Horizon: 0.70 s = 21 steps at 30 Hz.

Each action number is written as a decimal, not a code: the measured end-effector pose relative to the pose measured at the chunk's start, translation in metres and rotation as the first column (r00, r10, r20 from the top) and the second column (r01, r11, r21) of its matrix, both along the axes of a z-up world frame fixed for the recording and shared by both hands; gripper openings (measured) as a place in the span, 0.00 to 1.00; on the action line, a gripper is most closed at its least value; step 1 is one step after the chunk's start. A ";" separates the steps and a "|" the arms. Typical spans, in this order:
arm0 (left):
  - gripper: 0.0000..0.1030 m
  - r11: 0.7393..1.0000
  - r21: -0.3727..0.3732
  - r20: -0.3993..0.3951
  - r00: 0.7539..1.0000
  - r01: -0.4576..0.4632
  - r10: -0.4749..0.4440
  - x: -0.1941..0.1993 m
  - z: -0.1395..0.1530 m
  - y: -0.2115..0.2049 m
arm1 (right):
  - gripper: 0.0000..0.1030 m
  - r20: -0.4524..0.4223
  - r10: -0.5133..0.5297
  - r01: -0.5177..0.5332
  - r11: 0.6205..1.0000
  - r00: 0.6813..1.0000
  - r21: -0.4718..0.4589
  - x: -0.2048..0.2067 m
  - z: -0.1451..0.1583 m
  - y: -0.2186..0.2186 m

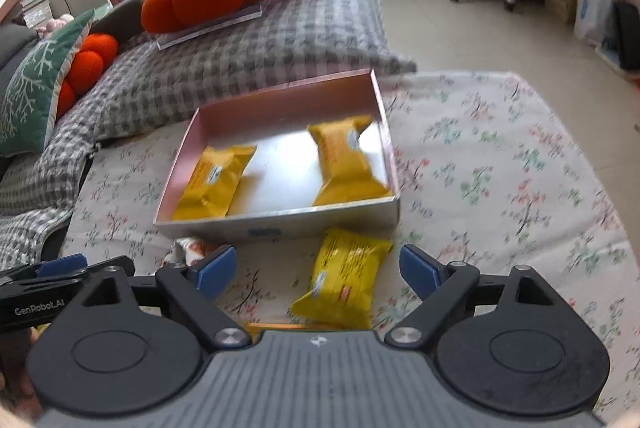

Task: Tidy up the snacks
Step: 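Grasp a yellow cake with the right gripper while the left grasps the white almond packet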

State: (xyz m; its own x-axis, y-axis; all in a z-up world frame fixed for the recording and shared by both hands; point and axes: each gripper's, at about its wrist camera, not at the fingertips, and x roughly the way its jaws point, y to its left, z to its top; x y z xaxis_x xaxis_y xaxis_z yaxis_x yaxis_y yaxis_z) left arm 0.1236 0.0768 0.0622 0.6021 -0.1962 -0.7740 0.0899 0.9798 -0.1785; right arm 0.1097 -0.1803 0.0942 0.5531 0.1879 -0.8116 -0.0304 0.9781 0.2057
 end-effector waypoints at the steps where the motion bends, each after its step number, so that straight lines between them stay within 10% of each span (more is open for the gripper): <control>1: 0.88 1.000 -0.009 -0.008 1.000 -0.001 0.001 0.001 -0.002 0.000 | 0.85 -0.022 -0.006 0.006 1.000 1.000 0.002 0.002 -0.004 0.000; 21: 0.88 0.999 -0.031 -0.108 0.993 0.034 -0.037 0.032 -0.060 -0.041 | 0.80 -0.181 -0.106 0.102 0.994 0.978 -0.032 0.020 -0.047 -0.006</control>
State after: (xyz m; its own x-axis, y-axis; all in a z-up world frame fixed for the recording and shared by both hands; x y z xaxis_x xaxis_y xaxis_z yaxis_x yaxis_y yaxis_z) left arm 0.1559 0.0358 0.0021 0.5068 -0.2392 -0.8282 0.1031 0.9707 -0.2172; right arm 0.1296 -0.1868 0.0468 0.4111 0.1174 -0.9040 0.1076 0.9785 0.1760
